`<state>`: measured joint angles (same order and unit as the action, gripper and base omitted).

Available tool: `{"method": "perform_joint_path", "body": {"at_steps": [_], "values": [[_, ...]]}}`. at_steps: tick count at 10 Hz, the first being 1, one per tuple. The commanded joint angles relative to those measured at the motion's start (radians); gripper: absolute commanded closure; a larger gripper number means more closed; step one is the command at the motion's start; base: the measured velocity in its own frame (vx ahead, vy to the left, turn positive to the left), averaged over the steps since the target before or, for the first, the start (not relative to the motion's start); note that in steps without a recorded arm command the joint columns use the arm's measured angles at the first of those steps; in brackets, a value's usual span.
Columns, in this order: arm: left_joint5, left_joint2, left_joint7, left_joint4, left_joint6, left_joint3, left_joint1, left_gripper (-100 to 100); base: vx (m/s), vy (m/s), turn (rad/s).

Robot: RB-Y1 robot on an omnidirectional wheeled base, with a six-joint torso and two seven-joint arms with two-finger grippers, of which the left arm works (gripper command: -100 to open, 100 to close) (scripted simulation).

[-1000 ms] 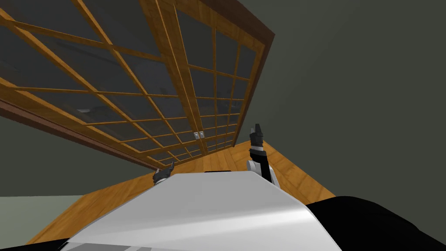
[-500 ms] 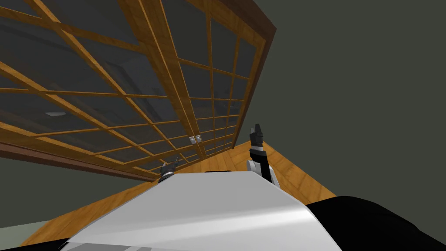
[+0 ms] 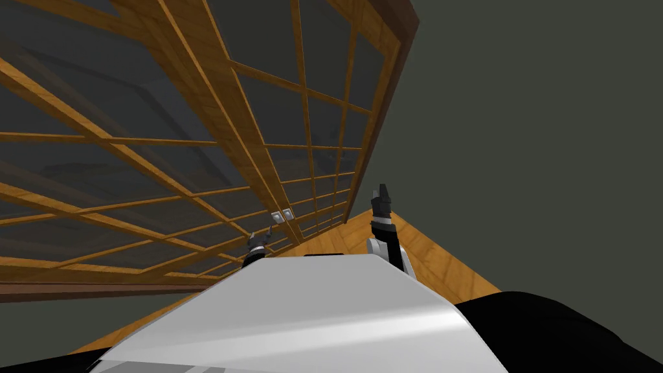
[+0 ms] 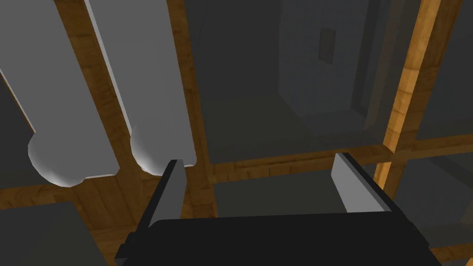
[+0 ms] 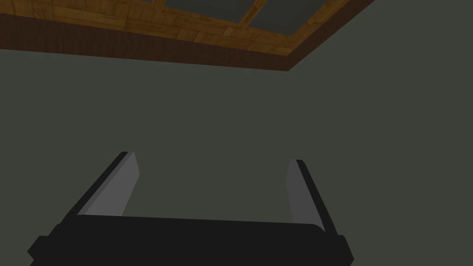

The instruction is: Pull the door open

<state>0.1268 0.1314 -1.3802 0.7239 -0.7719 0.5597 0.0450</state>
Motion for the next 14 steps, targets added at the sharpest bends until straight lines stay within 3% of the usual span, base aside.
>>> {"method": "perform_joint_path", "body": {"at_steps": [1,2,5,7,8,13,14], "values": [[0.002,-0.003,-0.004,-0.024,-0.02,-0.007,-0.029,-100,0.199,-0.014,-0.115],[0.006,-0.01,-0.004,-0.019,-0.022,-0.018,-0.049,-100,0.22,-0.011,-0.098],[0.007,-0.012,-0.004,-0.017,-0.023,-0.021,-0.055,-100,0.054,-0.004,-0.009],[0.008,-0.017,-0.003,-0.004,-0.015,-0.022,-0.041,-100,0.044,0.01,-0.065],[0.008,-0.017,-0.003,-0.004,-0.015,-0.022,-0.041,100,-0.006,0.001,0.031],[0.008,-0.017,-0.003,-0.004,-0.015,-0.022,-0.041,100,-0.005,-0.005,-0.003],[0.003,-0.01,0.019,-0.016,-0.014,-0.014,-0.018,100,-0.09,-0.001,0.09]]}}
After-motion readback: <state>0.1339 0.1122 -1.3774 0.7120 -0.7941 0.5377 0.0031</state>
